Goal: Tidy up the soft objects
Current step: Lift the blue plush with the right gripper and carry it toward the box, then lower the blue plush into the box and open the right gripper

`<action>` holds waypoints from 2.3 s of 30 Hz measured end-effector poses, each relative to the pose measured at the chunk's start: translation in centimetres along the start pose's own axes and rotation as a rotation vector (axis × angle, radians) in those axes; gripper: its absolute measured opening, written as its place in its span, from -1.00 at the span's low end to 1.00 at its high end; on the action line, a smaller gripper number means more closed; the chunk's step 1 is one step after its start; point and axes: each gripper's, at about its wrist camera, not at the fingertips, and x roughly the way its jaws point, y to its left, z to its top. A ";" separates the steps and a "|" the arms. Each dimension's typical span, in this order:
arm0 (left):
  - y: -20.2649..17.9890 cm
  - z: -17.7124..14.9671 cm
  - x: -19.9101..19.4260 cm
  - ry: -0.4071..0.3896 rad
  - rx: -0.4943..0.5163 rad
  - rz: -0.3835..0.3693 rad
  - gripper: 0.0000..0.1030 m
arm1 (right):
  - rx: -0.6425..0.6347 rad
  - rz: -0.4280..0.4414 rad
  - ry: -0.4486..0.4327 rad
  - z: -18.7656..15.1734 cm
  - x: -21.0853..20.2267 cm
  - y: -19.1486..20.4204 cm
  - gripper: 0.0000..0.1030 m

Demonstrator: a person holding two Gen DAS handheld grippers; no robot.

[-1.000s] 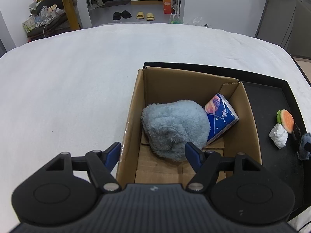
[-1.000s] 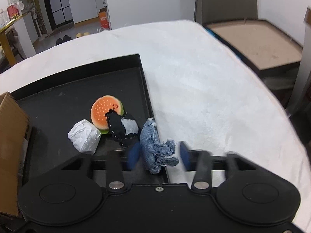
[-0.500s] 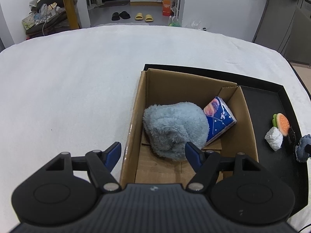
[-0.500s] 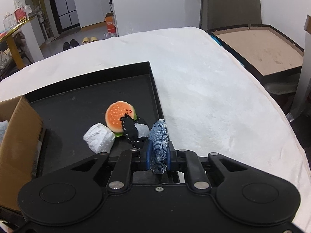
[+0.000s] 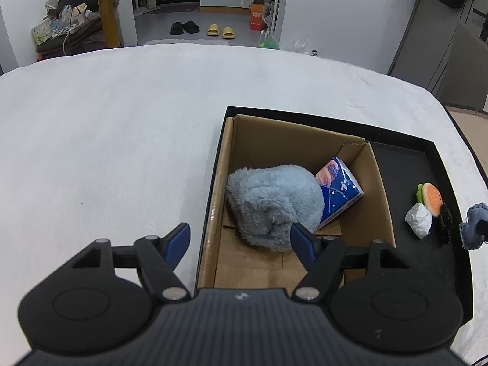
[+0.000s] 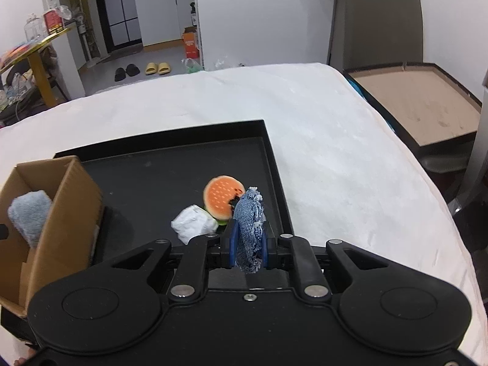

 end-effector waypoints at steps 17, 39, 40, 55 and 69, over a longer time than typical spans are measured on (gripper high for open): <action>2.2 -1.0 -0.7 0.007 -0.012 -0.067 0.35 | -0.037 0.045 -0.043 1.3 -3.0 4.5 -0.71; 4.6 -2.5 -0.7 0.014 -0.029 -0.166 -0.69 | -0.096 0.159 -0.055 1.8 -6.8 11.9 -0.70; 4.6 -2.5 -0.7 0.013 -0.031 -0.168 -0.72 | -0.099 0.164 -0.055 1.7 -6.9 12.2 -0.70; 5.9 -2.7 -0.7 0.020 -0.078 -0.226 -0.78 | -0.146 0.263 -0.041 1.1 -6.8 18.2 -0.70; 6.5 -2.6 0.0 0.041 -0.112 -0.265 -0.77 | -0.160 0.344 0.027 -0.2 -4.5 22.7 -0.69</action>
